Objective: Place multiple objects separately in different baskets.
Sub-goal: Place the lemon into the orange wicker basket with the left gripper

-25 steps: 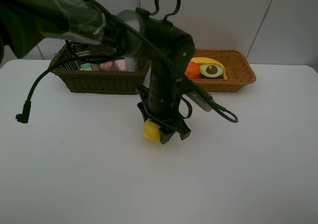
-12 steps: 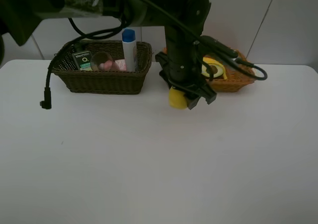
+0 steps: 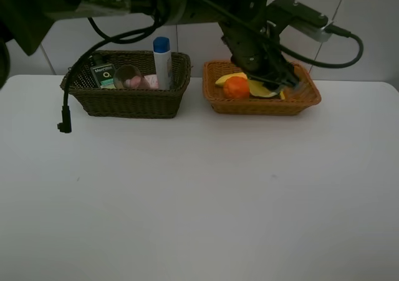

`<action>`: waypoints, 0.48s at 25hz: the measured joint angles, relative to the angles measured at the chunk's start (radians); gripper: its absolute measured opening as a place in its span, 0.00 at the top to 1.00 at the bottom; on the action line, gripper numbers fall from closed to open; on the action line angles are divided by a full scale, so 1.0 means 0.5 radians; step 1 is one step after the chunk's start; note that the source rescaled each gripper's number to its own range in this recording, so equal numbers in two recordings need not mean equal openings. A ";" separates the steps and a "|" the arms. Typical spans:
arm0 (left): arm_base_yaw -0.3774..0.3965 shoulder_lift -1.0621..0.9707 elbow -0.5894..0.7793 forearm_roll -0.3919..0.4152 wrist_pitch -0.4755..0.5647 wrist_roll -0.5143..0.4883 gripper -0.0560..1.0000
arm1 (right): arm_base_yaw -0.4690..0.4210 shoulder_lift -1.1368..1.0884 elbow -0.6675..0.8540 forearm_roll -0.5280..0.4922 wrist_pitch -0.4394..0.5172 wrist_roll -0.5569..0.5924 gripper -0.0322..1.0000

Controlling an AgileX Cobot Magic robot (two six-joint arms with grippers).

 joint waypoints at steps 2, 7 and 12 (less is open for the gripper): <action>0.007 0.020 0.000 0.001 -0.158 0.000 0.21 | 0.000 0.000 0.000 0.000 0.000 0.000 0.10; 0.034 0.087 0.000 0.002 -0.522 0.002 0.21 | 0.000 0.000 0.000 0.000 0.000 0.000 0.10; 0.068 0.179 0.000 0.004 -0.800 0.003 0.21 | 0.000 0.000 0.000 0.000 0.000 0.000 0.10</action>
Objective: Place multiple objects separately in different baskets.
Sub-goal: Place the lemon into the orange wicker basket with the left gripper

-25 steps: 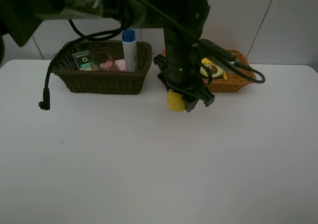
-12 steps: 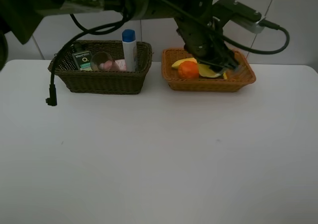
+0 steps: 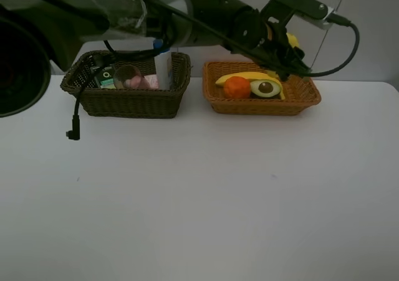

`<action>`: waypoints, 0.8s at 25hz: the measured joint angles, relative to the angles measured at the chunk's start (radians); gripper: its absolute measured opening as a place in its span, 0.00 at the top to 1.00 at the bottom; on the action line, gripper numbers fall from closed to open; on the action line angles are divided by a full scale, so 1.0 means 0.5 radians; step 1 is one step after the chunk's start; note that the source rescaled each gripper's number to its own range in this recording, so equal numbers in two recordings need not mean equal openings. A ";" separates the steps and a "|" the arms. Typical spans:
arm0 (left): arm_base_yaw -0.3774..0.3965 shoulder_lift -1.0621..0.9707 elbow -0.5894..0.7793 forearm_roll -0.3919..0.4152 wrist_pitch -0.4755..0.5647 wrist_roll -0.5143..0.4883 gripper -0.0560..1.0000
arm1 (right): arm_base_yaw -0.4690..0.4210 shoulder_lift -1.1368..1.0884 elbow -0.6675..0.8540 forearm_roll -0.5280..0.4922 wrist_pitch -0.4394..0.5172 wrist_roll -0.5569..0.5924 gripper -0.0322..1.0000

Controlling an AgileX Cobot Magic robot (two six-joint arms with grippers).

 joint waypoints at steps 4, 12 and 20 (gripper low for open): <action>0.012 0.059 0.000 0.005 -0.167 0.000 0.21 | 0.000 0.000 0.000 0.000 0.000 0.000 0.10; 0.039 0.114 0.000 0.005 -0.359 0.000 0.21 | 0.000 0.000 0.000 0.000 0.000 0.000 0.10; 0.108 0.195 0.000 0.005 -0.360 0.000 0.21 | 0.000 0.000 0.000 0.000 0.000 0.000 0.10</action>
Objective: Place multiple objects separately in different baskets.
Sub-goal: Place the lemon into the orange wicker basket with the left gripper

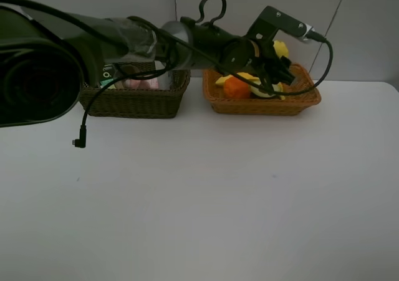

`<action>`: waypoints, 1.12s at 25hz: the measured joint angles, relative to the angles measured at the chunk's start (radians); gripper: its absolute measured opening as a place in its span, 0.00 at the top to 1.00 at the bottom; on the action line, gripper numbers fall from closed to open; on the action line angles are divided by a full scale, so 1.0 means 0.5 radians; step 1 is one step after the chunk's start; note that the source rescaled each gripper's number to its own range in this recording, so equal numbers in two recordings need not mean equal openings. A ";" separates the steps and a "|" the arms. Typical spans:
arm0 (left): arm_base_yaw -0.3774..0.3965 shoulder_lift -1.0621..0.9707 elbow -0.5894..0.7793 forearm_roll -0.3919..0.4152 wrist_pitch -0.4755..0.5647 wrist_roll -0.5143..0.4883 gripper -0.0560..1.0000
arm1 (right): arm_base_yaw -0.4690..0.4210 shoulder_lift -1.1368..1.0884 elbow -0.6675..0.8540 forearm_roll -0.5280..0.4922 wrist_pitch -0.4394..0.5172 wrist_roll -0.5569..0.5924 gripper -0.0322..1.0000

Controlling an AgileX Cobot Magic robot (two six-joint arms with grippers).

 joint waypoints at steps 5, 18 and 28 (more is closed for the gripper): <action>0.038 0.012 0.000 0.000 0.006 0.000 0.21 | 0.000 0.000 0.000 0.000 0.000 0.000 0.10; 0.048 0.014 0.000 -0.005 0.003 -0.072 0.21 | 0.000 0.000 0.000 0.000 0.000 0.000 0.10; 0.048 0.014 0.000 -0.006 0.003 -0.102 0.21 | 0.000 0.000 0.000 0.000 0.000 0.000 0.10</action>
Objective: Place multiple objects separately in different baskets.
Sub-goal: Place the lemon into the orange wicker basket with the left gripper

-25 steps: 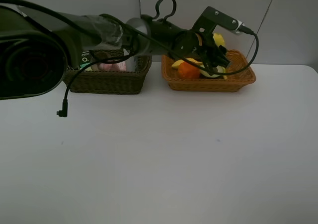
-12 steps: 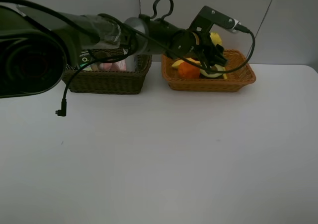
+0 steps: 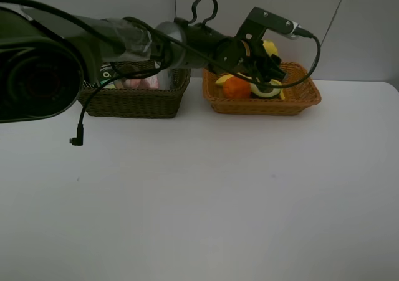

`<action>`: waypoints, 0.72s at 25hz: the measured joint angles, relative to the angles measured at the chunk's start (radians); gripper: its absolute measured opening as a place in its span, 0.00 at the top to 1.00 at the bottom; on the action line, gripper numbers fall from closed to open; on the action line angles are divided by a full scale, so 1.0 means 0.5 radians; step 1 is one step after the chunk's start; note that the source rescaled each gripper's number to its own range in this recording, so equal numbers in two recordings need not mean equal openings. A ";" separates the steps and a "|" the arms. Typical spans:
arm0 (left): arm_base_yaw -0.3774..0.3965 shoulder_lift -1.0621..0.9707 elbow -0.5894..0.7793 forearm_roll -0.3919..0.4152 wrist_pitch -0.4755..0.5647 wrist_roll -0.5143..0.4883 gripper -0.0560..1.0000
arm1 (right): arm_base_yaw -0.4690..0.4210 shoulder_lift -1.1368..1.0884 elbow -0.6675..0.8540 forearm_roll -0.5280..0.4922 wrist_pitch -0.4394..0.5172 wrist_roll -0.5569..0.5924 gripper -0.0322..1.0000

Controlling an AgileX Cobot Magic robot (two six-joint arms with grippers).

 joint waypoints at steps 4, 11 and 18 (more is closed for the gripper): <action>0.016 0.000 0.000 0.000 0.000 0.000 0.21 | 0.000 0.000 0.000 0.000 0.000 0.000 0.10; 0.068 0.006 0.000 0.017 -0.002 0.000 0.12 | 0.000 0.000 0.000 0.000 0.000 0.000 0.10; 0.079 0.006 0.000 0.007 -0.004 -0.008 0.01 | 0.000 0.000 0.000 0.000 0.000 0.000 0.10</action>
